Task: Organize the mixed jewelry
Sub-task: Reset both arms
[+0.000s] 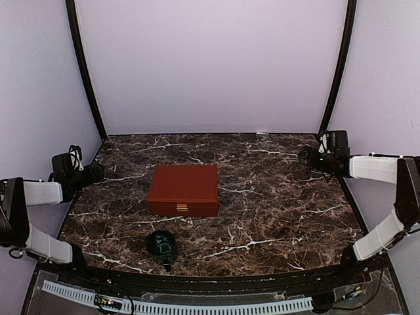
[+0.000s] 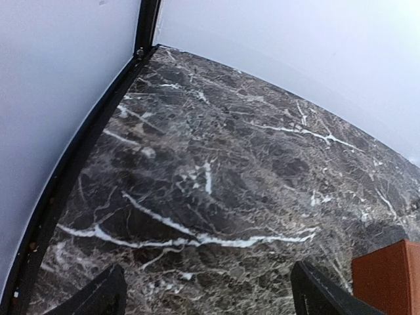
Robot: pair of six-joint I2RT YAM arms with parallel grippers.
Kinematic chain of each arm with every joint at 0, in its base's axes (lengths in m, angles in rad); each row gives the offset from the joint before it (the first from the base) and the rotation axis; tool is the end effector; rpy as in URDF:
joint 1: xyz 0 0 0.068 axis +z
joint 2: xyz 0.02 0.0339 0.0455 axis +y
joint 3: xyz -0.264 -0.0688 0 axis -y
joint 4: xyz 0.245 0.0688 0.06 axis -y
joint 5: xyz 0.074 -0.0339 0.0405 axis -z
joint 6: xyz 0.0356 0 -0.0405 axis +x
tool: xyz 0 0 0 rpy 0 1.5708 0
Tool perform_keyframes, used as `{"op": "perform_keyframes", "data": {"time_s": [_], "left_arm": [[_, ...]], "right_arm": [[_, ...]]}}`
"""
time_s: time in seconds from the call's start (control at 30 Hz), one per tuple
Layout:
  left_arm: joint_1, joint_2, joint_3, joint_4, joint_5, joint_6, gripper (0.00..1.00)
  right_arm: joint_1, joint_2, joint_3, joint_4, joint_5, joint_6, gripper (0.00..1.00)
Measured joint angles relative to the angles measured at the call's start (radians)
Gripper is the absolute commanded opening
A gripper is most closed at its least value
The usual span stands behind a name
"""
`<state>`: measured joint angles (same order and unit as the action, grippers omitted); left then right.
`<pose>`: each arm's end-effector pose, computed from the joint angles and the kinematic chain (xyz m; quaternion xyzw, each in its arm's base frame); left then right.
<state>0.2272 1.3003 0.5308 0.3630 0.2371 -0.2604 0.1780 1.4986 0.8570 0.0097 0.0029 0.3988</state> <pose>0.2620 0.0520 0.1976 -0.1371 0.8206 -0.1078 0.5442 0.3165 0.0568 0.2135 0.0989 0.8863 0.1274 0.4341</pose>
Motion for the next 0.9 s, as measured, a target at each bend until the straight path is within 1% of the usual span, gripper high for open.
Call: {"op": "perform_keyframes", "data": {"time_s": [0.07,0.17,0.27,0.37,0.43,0.57,0.63,0.7,0.8,0.9], "left_arm": [[0.0,-0.027,-0.069,0.057,-0.055,0.018,0.89],[-0.001,-0.057,-0.159,0.148,-0.109,0.044,0.89],[-0.001,-0.056,-0.221,0.24,-0.123,0.07,0.89],[-0.001,-0.014,-0.244,0.345,-0.113,0.09,0.89],[-0.003,0.023,-0.244,0.404,-0.097,0.097,0.89],[-0.014,0.088,-0.244,0.52,-0.065,0.115,0.89],[-0.019,0.116,-0.244,0.582,-0.055,0.123,0.89],[-0.024,0.15,-0.243,0.642,-0.047,0.131,0.89],[-0.034,0.188,-0.232,0.671,-0.031,0.15,0.89],[-0.055,0.203,-0.224,0.687,-0.02,0.177,0.9]], "right_arm": [[-0.105,-0.077,-0.082,0.067,0.016,-0.023,0.98],[-0.187,-0.169,-0.182,0.166,0.058,-0.051,0.98],[-0.211,-0.23,-0.292,0.289,0.112,-0.087,0.98],[-0.211,-0.246,-0.416,0.445,0.157,-0.119,0.98],[-0.211,-0.234,-0.505,0.557,0.184,-0.151,0.98],[-0.211,-0.178,-0.612,0.77,0.216,-0.202,0.99],[-0.211,-0.159,-0.633,0.857,0.222,-0.228,0.99],[-0.211,-0.121,-0.642,0.979,0.222,-0.256,0.99],[-0.211,-0.013,-0.644,1.144,0.196,-0.288,0.99],[-0.209,0.031,-0.647,1.176,0.163,-0.315,0.99]]}}
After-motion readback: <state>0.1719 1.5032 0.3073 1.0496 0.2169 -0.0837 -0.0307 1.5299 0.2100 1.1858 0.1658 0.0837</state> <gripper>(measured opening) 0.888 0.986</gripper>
